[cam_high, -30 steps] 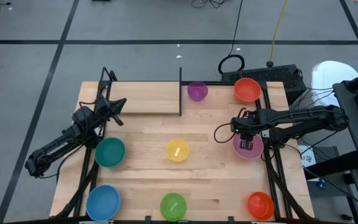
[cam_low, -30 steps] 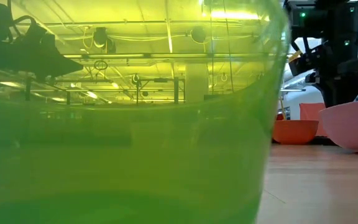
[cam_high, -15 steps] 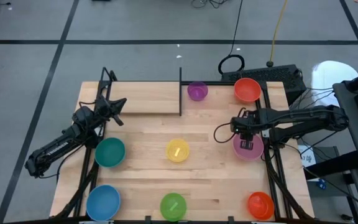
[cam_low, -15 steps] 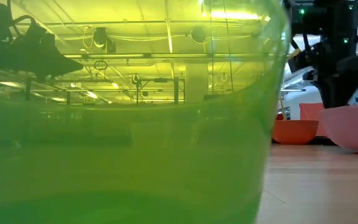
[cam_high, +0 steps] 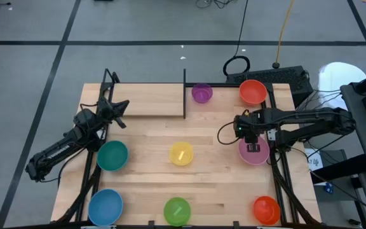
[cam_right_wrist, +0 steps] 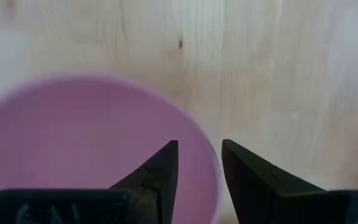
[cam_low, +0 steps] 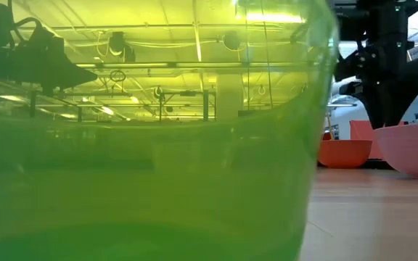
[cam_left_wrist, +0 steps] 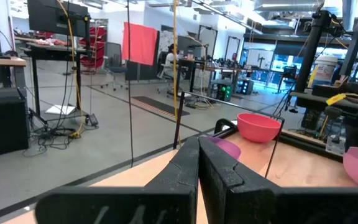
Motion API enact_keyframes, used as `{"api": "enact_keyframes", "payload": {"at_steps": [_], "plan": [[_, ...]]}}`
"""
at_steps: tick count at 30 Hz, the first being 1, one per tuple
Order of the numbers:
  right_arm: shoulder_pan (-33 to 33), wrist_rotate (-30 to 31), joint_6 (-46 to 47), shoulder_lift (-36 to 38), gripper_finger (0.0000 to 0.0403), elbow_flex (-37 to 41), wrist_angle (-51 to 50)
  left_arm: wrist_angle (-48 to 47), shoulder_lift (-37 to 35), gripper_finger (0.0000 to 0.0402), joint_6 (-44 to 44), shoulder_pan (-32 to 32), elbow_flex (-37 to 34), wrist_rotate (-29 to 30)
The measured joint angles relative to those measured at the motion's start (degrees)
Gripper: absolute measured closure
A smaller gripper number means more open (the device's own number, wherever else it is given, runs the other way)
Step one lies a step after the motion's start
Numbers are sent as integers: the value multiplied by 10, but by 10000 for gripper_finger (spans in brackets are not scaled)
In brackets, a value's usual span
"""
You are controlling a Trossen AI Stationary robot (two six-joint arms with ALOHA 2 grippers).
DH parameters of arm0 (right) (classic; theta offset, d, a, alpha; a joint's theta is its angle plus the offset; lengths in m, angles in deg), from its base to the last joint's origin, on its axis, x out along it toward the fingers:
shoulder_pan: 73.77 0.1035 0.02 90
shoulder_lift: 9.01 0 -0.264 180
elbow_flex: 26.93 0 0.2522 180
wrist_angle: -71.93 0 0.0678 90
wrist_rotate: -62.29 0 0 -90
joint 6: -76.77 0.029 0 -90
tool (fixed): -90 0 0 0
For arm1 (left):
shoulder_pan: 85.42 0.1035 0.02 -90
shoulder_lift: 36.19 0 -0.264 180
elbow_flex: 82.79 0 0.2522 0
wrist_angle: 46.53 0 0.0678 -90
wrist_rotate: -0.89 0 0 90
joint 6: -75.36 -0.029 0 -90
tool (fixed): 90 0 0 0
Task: Place and stack bowls onto a shelf
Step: Put the big pink bowl on the shelf
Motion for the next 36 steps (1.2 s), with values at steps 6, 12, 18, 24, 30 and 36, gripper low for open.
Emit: {"api": "enact_keyframes", "payload": {"at_steps": [6,12,18,24,30,36], "plan": [[-24,1,-60,-33,287,0,4,0,0,394,0,0,0,0],[-51,1,-104,-80,287,0,25,-1,0,394,0,0,0,0],[-72,1,-104,-130,288,0,50,-1,0,394,0,0,0,0],[-79,1,-88,-154,340,1,65,-1,0,394,0,0,0,0],[-80,-8,-7,-145,393,-1,105,1,0,394,-16,0,0,0],[-80,38,57,-127,401,-44,112,82,0,394,-30,0,0,0]]}}
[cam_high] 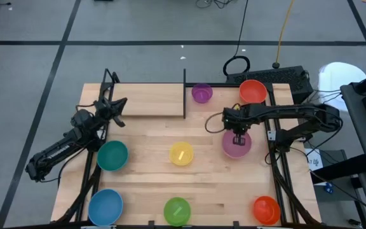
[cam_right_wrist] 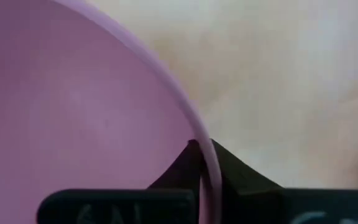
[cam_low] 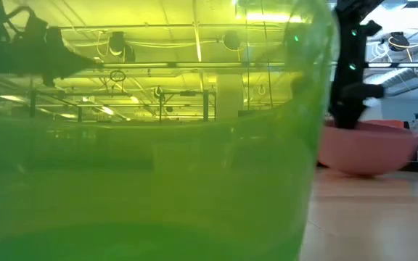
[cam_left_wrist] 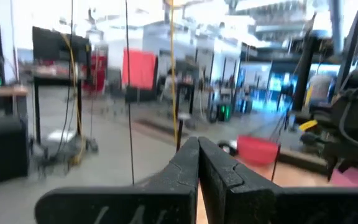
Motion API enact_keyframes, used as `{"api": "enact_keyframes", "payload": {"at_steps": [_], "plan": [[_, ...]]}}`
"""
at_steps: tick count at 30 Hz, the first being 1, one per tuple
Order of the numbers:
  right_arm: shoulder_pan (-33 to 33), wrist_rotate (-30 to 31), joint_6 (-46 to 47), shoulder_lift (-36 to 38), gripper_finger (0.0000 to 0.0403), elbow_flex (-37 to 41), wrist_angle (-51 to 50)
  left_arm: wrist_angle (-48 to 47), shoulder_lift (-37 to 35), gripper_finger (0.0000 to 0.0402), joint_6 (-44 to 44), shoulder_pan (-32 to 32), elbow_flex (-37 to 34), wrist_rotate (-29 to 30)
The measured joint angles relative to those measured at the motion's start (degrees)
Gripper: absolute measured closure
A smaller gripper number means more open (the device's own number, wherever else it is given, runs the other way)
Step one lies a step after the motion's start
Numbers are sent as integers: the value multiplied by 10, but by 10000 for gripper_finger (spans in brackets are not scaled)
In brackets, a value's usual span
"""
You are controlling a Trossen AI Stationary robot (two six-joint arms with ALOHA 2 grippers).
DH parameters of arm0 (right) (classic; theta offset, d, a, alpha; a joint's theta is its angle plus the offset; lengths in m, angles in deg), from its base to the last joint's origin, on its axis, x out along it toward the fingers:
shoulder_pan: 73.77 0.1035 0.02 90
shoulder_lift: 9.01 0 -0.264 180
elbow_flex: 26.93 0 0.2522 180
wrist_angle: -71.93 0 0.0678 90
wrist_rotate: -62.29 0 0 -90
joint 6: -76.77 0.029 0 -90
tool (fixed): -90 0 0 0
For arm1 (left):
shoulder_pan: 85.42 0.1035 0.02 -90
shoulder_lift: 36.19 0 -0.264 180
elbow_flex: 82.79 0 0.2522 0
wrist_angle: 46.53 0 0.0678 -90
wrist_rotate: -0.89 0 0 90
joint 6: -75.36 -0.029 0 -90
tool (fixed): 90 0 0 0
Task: Place and stack bowls onto a shelf
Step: Put the big pink bowl on the shelf
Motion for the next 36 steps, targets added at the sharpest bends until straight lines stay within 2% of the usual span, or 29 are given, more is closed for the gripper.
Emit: {"api": "enact_keyframes", "payload": {"at_steps": [5,13,16,20,32,36], "plan": [[-4,54,5,3,403,-95,2,51,0,394,12,0,9,13],[-36,56,-22,-13,403,-249,64,49,0,394,86,0,17,26],[-45,51,-67,-32,403,-306,74,52,0,394,100,0,17,26],[-54,25,-123,-87,403,-387,74,85,0,394,116,0,17,30],[-60,19,-200,-299,403,-661,93,94,0,394,108,0,17,41],[-63,-35,-221,-349,403,-729,111,101,0,394,107,0,17,41]]}}
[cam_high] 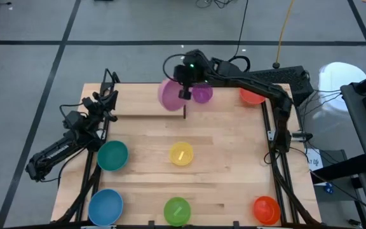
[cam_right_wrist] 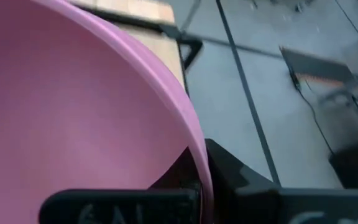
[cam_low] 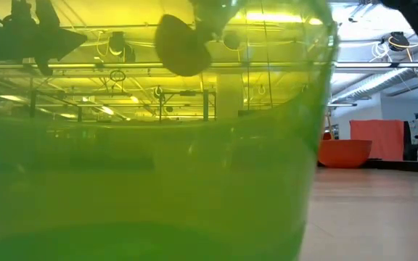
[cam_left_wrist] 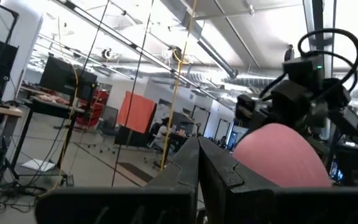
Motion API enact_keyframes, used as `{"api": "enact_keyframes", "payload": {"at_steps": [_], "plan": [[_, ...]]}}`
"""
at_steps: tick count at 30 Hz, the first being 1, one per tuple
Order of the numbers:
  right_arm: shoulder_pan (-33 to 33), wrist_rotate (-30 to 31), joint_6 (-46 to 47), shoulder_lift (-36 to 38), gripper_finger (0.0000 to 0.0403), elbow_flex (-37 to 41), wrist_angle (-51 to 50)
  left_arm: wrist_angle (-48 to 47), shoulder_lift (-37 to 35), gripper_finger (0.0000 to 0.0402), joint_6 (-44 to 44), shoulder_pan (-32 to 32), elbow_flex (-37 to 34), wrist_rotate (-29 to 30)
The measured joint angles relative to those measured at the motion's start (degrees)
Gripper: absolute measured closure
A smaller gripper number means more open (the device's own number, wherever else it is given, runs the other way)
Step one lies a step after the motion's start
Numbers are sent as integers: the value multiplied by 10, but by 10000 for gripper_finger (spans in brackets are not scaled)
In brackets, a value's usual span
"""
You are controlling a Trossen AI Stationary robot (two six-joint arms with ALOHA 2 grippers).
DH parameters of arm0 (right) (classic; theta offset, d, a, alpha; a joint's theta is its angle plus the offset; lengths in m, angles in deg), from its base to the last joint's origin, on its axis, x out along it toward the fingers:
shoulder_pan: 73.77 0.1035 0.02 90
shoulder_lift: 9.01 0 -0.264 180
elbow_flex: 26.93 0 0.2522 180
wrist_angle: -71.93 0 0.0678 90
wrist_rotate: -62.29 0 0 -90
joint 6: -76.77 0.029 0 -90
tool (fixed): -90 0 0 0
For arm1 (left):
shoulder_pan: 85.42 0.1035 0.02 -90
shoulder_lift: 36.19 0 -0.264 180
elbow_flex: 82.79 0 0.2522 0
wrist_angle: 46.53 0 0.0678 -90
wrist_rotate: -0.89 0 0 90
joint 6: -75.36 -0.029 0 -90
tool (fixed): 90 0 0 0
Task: Place and stack bowls onto a shelf
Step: Put the big pink bowl on the shelf
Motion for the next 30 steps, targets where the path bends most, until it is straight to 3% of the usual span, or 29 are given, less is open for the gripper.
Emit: {"api": "enact_keyframes", "payload": {"at_steps": [16,30], "plan": [[-49,-76,13,-115,403,-14,60,14,0,394,-16,0,0,1],[-73,-79,-16,-172,403,-14,86,13,0,394,-15,0,0,0]]}}
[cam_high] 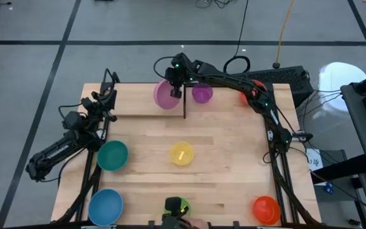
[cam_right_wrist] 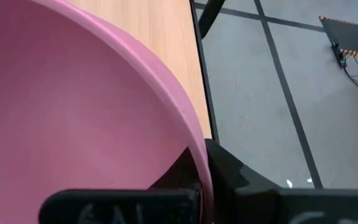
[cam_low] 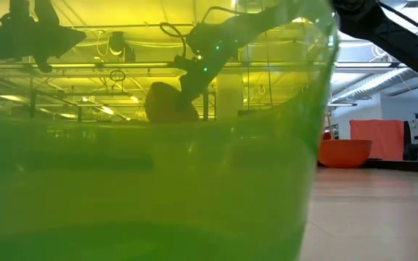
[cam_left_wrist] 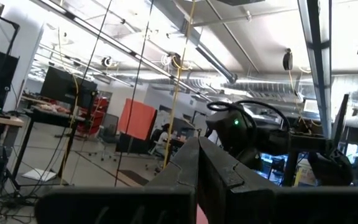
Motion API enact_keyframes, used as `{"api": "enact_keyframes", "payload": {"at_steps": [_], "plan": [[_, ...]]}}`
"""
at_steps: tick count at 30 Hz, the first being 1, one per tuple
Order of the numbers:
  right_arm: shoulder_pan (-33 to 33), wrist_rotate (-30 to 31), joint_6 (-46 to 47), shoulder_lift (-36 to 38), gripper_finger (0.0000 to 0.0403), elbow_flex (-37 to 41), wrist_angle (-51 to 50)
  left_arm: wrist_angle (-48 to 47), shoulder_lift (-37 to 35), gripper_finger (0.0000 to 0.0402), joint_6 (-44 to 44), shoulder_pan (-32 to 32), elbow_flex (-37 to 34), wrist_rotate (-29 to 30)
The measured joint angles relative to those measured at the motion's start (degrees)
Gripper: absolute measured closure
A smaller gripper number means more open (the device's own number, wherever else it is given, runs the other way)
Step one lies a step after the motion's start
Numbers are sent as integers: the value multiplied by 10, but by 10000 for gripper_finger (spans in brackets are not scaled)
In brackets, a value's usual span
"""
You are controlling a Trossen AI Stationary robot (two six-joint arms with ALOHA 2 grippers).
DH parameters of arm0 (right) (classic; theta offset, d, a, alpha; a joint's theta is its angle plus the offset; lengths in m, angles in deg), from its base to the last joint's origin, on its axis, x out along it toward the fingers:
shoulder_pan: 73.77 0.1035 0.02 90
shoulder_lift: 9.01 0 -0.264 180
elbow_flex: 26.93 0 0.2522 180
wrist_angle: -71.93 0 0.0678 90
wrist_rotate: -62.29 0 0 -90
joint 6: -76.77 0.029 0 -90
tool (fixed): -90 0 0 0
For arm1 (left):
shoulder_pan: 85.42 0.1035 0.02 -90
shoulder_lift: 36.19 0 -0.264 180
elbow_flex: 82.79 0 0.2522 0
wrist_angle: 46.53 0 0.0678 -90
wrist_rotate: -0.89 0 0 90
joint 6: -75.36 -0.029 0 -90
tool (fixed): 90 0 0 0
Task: Place and stack bowls onto a shelf
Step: Put the big pink bowl on the shelf
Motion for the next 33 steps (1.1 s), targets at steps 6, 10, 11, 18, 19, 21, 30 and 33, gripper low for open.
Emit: {"api": "enact_keyframes", "payload": {"at_steps": [6,10,11,18,19,21,30,33], "plan": [[-2,0,-17,-1,403,1,4,0,0,394,-4,0,0,0],[-2,-2,-17,-1,403,0,0,0,0,394,-5,0,0,0],[-2,-8,-17,-1,403,0,-3,0,0,394,-5,0,0,0],[-2,-44,-19,-1,403,13,-4,0,0,394,-5,0,0,0],[-2,-44,-19,-1,403,16,-3,-1,0,394,-5,0,0,0],[-2,-44,-19,0,403,24,0,-1,0,394,-5,0,0,0],[-2,-23,-20,0,403,58,26,-1,0,394,-5,0,0,0],[-2,-23,-19,0,403,63,27,-1,0,394,-5,0,0,0]]}}
